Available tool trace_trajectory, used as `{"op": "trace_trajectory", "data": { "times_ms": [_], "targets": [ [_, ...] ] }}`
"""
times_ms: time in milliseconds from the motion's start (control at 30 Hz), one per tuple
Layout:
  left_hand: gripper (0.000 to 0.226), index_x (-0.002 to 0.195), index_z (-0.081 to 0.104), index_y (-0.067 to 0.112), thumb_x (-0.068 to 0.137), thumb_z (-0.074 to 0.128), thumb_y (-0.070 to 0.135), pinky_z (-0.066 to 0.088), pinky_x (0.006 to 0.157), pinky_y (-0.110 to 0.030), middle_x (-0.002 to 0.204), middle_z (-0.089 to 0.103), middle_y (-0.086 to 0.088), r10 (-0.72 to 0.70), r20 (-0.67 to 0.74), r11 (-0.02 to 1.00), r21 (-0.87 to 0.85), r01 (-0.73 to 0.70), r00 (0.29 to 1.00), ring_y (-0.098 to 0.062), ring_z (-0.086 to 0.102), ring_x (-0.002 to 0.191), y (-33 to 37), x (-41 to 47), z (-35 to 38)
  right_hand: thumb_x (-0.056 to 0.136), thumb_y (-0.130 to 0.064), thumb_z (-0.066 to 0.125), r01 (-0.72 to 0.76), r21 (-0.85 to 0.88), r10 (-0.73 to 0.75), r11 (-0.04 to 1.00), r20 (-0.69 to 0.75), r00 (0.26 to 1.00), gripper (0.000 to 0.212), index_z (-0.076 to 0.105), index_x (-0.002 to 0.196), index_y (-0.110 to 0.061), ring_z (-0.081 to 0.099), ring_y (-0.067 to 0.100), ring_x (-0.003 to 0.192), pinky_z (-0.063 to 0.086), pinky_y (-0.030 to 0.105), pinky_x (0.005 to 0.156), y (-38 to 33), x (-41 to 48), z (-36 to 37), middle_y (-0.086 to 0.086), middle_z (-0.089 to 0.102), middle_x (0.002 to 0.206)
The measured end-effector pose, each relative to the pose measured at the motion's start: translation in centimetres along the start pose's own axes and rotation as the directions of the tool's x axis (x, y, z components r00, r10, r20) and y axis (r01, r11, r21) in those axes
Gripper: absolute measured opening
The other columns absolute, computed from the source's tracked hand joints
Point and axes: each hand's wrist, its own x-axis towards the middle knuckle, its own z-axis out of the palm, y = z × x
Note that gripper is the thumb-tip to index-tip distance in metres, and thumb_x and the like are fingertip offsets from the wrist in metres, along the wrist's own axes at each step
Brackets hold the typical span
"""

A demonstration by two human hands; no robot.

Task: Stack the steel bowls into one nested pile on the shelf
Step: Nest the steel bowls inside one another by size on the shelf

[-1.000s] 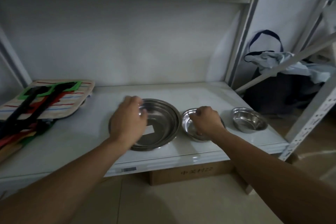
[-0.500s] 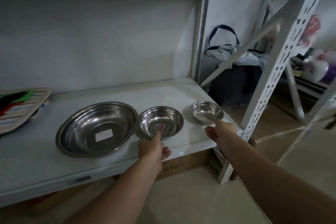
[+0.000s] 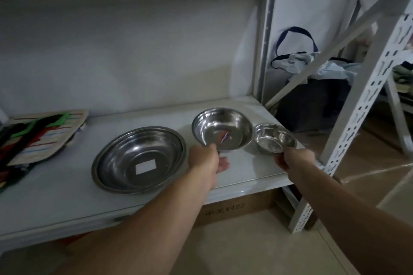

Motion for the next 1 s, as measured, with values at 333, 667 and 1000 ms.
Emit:
{"op": "trace_trajectory", "data": {
  "times_ms": [333,667,1000],
  "targets": [
    [0.031,0.122,0.060,-0.006,0.106,0.046,0.017,0.058,0.041,-0.030,0.088,0.071,-0.023,0.237,-0.259,0.923,0.361,-0.134,0.936,-0.028,0.072,0.061,7.7,1.9,-18.2,0.088,0.000,0.062,0.104,-0.014,-0.100,0.994,0.179,0.979,0.007,0.067,0.084,0.003,0.065,0.022,0.062,0.054,0.035,0.075,-1.0,-5.4,3.8,0.016,0.066,0.071],
    [0.024,0.126,0.054,-0.001,0.103,0.051,0.006,0.052,0.031,-0.024,0.084,0.062,-0.019,-0.018,-0.157,0.825,0.556,0.104,0.987,-0.025,0.061,0.055,5.6,4.5,-22.0,0.095,0.000,0.060,0.185,-0.006,-0.174,0.983,0.308,0.935,0.016,0.065,0.079,0.003,0.059,0.019,0.056,0.052,0.026,0.054,-2.4,-11.2,8.2,0.018,0.064,0.073],
    [0.010,0.093,0.066,-0.009,0.090,0.063,0.000,0.053,0.047,-0.029,0.061,0.072,-0.024,0.064,-0.220,0.695,0.710,0.115,0.973,-0.030,0.070,0.053,7.8,4.9,-23.5,0.080,0.010,0.065,0.421,-0.311,-0.201,0.852,0.549,0.812,0.016,0.070,0.091,0.020,0.058,0.022,0.042,0.053,0.028,0.048,-1.0,-17.6,17.9,0.019,0.064,0.060]
  ]
}}
